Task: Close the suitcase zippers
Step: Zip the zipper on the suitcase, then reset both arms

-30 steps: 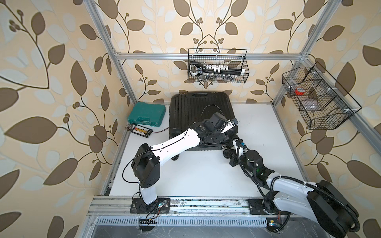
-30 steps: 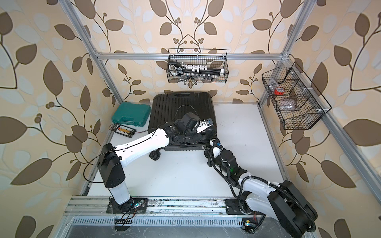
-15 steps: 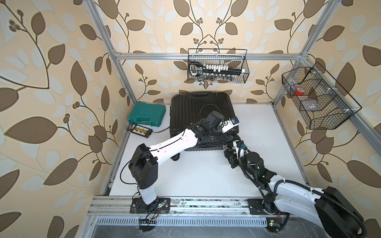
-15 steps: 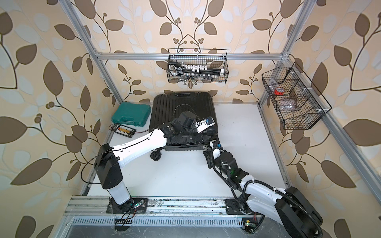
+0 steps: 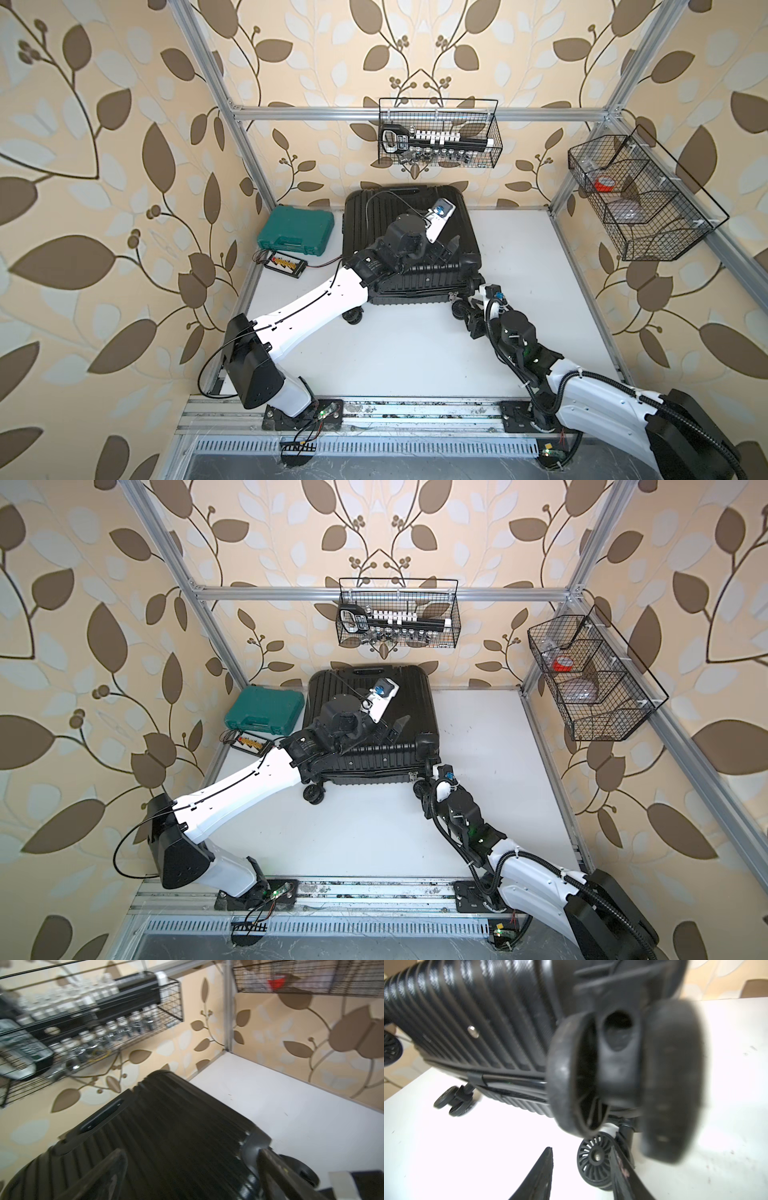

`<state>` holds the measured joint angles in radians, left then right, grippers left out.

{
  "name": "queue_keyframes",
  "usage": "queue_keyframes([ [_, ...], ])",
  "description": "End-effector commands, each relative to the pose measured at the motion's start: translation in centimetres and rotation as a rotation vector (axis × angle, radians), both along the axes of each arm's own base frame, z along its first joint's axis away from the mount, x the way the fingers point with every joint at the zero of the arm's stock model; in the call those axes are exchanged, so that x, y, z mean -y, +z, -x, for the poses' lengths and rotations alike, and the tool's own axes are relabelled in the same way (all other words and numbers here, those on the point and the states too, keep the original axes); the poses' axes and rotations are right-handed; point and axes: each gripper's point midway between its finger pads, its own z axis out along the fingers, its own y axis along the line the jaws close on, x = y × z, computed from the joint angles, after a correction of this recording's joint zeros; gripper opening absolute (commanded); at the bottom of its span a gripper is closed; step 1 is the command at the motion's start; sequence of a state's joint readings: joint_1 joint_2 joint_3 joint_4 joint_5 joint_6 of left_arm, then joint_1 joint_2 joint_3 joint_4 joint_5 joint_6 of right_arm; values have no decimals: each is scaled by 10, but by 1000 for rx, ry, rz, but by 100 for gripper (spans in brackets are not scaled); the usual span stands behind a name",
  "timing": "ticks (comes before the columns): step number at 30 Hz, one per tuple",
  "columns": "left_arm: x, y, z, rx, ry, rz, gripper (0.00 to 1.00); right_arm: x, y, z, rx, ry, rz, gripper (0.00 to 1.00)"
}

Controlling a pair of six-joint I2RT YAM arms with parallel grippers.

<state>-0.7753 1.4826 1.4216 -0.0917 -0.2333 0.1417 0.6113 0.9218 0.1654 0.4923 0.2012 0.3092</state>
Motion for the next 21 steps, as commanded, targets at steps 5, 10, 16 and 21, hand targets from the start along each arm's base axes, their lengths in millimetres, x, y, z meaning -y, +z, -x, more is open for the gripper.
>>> queue_keyframes([
  [5, -159, 13, -14, -103, 525, 345, 99, 33, -8, -2, -20, -188, -3, 44],
  [10, -236, -10, -1, -134, 728, 409, 99, 50, -6, -5, -25, -285, 1, 46],
  [16, -311, -39, 23, -149, 955, 466, 99, 75, 2, -12, -16, -395, -11, 50],
  [21, -351, -70, 45, -145, 1125, 446, 99, 93, 9, -18, 0, -448, -33, 49],
])
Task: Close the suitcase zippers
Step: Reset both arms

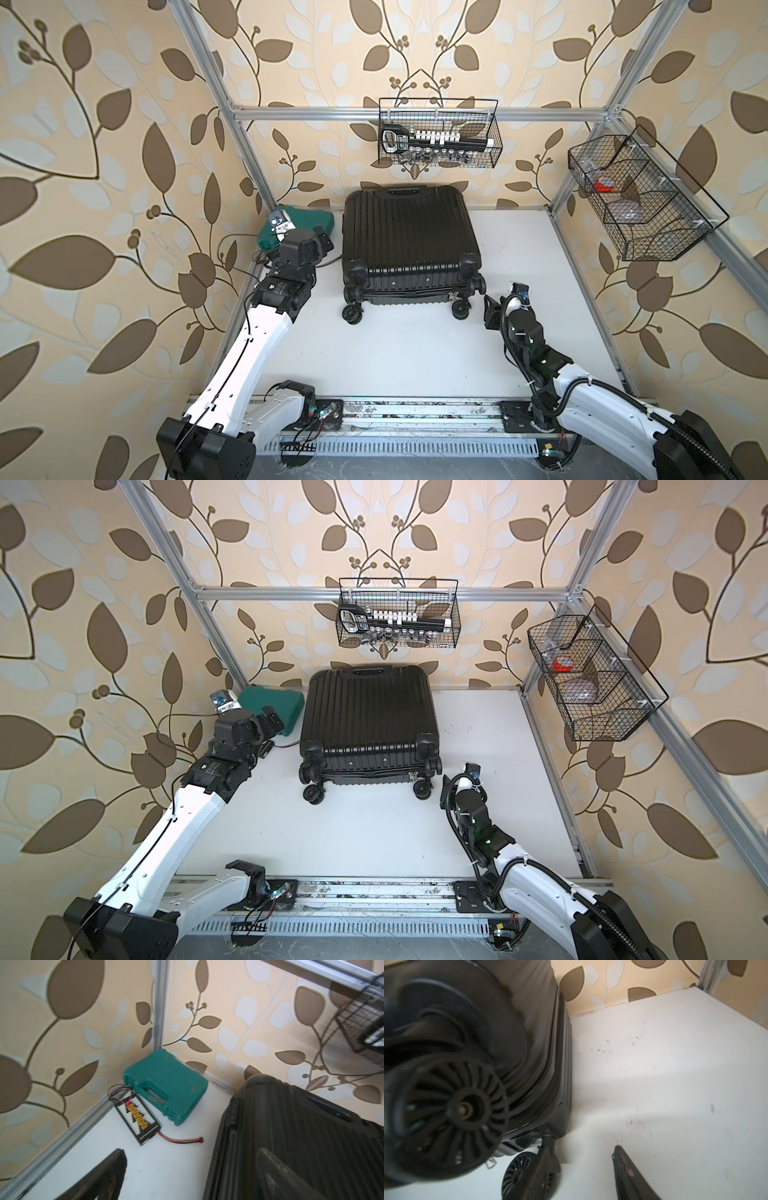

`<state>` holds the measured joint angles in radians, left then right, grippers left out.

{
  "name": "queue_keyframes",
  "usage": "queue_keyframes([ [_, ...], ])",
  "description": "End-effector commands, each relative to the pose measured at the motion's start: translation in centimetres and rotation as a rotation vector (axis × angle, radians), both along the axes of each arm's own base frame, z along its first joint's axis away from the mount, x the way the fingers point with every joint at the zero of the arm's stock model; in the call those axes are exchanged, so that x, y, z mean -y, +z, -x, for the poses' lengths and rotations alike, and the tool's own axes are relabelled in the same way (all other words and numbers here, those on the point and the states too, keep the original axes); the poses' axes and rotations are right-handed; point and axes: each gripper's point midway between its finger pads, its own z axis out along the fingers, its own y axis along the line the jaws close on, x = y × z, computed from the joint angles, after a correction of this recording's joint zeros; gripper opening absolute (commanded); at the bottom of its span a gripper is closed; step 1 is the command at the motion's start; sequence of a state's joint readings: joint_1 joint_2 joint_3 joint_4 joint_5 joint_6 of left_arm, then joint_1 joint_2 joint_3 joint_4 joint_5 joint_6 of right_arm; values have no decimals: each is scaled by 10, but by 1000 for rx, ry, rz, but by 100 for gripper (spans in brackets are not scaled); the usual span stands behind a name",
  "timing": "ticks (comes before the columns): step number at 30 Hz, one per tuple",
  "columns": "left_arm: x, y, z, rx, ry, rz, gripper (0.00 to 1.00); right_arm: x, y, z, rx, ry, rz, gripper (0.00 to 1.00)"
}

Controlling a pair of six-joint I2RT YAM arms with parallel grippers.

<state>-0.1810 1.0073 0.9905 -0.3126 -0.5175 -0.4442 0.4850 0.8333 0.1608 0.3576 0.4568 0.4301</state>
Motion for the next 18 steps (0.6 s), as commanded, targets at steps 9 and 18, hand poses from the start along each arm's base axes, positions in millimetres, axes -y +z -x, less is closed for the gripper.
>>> queue_keyframes([
  [9, -38, -78, 28, -46, 190, -64, 99, 37, 29, -26, 66, -140, -62, 50],
  [18, -43, -113, 21, -85, 154, -250, 99, 74, 50, -45, 109, -247, 78, 52],
])
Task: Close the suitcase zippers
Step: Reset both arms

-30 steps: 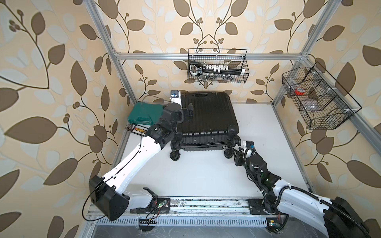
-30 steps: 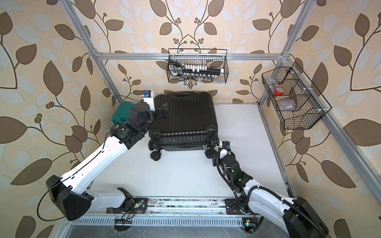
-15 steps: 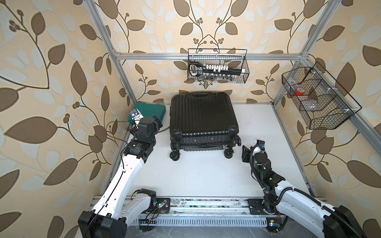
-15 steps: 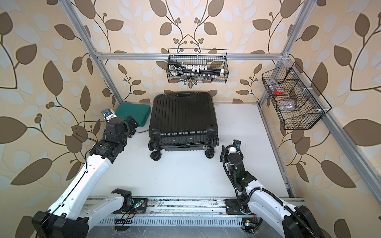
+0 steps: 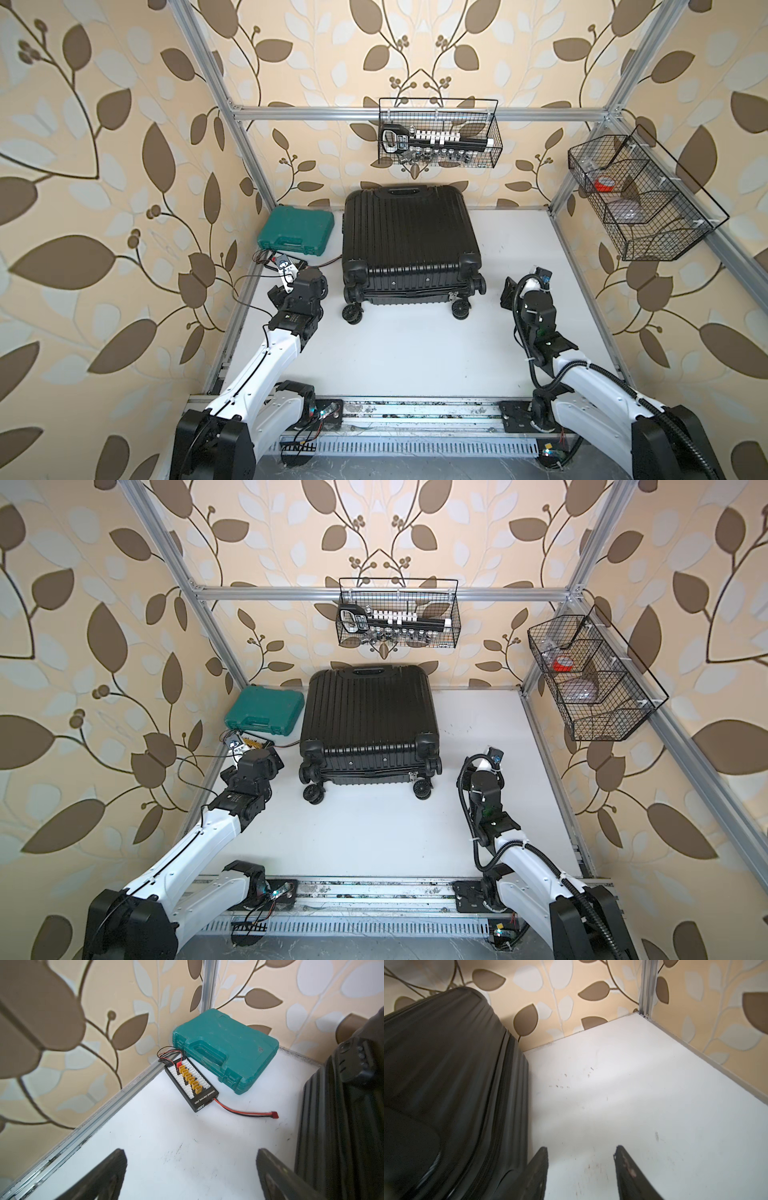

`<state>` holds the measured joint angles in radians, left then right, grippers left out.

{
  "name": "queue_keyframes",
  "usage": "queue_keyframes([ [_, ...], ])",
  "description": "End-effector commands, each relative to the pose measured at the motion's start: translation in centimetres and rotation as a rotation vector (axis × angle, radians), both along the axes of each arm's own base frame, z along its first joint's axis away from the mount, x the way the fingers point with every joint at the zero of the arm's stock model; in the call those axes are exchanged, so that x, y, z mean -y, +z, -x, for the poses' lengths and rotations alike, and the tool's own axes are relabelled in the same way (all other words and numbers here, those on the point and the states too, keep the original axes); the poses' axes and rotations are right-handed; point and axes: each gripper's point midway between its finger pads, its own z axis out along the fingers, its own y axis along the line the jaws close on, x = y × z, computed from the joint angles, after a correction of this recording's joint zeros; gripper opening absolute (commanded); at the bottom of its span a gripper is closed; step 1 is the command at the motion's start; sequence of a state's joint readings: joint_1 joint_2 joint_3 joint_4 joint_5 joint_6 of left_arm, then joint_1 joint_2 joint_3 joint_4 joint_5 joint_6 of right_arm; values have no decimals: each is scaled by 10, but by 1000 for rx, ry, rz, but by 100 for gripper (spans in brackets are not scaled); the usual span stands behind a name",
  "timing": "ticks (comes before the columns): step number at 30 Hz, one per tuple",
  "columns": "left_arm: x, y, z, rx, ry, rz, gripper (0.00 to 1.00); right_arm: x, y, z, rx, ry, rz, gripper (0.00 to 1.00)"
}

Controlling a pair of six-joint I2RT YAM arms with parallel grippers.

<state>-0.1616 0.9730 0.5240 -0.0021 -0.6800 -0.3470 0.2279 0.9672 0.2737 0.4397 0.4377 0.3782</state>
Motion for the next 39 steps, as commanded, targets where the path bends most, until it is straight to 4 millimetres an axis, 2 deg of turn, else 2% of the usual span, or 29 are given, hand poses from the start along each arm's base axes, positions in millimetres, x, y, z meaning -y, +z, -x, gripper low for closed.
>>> queue_keyframes([
  [1, -7, 12, -9, 47, -6, -96, 99, 10, 22, -10, 61, -21, 91, 53],
  [5, 5, -9, -16, -13, -114, -130, 99, 8, 23, -22, 80, 15, 207, 56],
  [9, 17, -23, -23, -13, -200, -109, 99, 10, 7, -34, 28, 27, 304, 60],
  [14, 41, -43, -35, -39, -366, -110, 99, 1, -5, -39, 41, 112, 342, 63],
  [18, 64, -56, -48, -58, -505, -91, 99, 3, -13, -45, 35, 148, 308, 65],
  [21, 68, -60, -55, -57, -525, -93, 99, 6, -16, -44, 42, 166, 280, 67],
  [25, 78, -59, -58, 28, -594, -111, 99, 16, -19, -42, 57, 161, 230, 69],
  [28, 77, -62, -59, 33, -598, -105, 99, 22, -22, -42, 61, 157, 200, 69],
  [39, 71, -78, -63, 42, -599, -73, 99, 17, -40, -47, 38, 197, 198, 72],
])
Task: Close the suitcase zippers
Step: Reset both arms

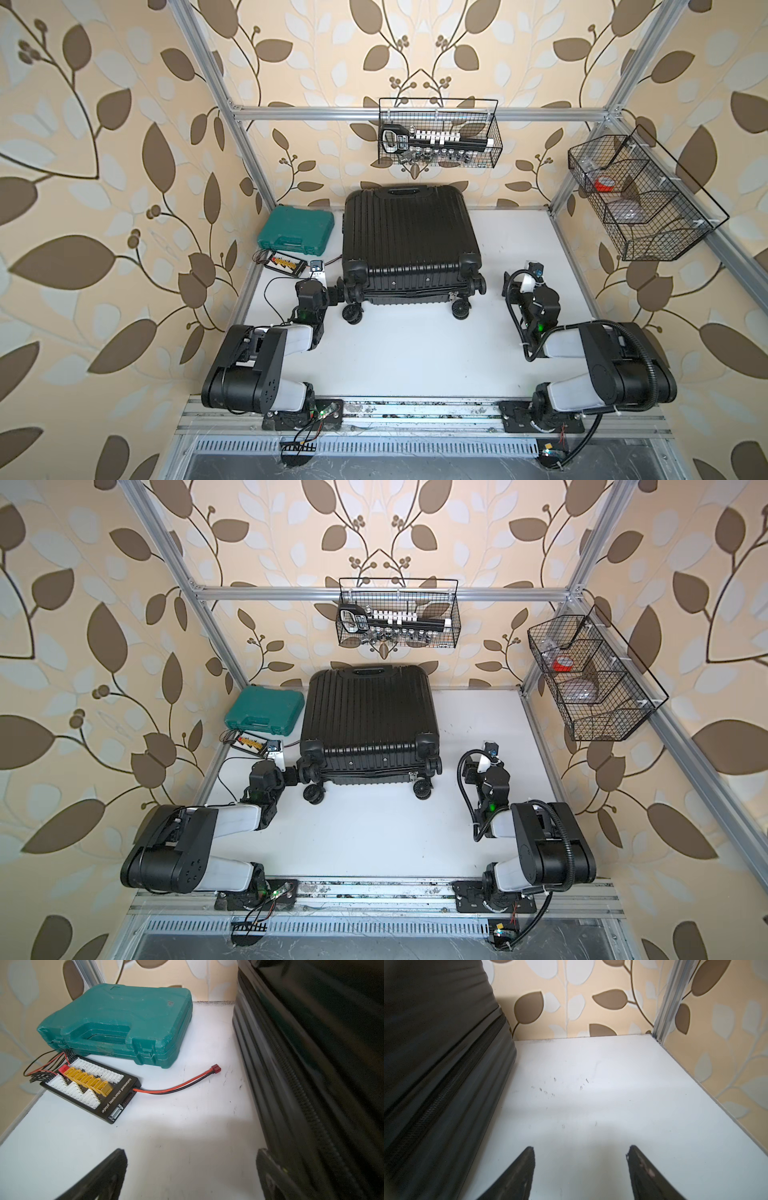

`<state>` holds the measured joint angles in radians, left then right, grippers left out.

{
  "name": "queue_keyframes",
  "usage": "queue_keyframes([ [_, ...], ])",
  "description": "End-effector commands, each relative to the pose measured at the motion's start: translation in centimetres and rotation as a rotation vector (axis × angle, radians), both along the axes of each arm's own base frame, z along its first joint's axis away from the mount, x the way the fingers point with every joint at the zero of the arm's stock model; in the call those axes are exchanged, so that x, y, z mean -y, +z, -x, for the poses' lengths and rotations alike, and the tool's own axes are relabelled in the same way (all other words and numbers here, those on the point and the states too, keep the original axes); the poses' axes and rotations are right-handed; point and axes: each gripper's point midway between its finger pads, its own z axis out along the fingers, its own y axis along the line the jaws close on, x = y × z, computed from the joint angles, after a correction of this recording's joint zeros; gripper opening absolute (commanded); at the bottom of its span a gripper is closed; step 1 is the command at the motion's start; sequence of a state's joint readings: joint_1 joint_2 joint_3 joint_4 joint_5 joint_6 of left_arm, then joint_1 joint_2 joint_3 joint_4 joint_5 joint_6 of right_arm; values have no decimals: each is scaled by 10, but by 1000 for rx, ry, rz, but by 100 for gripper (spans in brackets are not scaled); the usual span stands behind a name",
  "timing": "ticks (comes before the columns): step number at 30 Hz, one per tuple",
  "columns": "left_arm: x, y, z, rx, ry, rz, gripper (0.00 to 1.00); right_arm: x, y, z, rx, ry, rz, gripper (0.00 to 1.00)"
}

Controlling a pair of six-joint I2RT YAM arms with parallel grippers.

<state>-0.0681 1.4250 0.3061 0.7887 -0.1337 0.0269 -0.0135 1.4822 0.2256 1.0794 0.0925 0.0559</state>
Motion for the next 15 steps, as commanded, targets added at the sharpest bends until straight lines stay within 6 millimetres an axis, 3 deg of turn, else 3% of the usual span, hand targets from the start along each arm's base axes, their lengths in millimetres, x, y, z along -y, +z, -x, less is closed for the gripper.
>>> queue_keyframes([
  [1, 10, 3, -8, 38, -55, 10, 99, -4, 5, -5, 16, 27, -11, 74],
  [6, 1, -5, -17, -30, -3, 27, 99, -6, 0, -12, -19, 37, -8, 84],
  [7, -1, -5, -18, -39, -1, 39, 99, -6, 0, -12, -20, 38, -8, 98],
  [15, -2, -5, -17, -36, -1, 42, 99, -7, 0, -12, -24, 41, -5, 100],
])
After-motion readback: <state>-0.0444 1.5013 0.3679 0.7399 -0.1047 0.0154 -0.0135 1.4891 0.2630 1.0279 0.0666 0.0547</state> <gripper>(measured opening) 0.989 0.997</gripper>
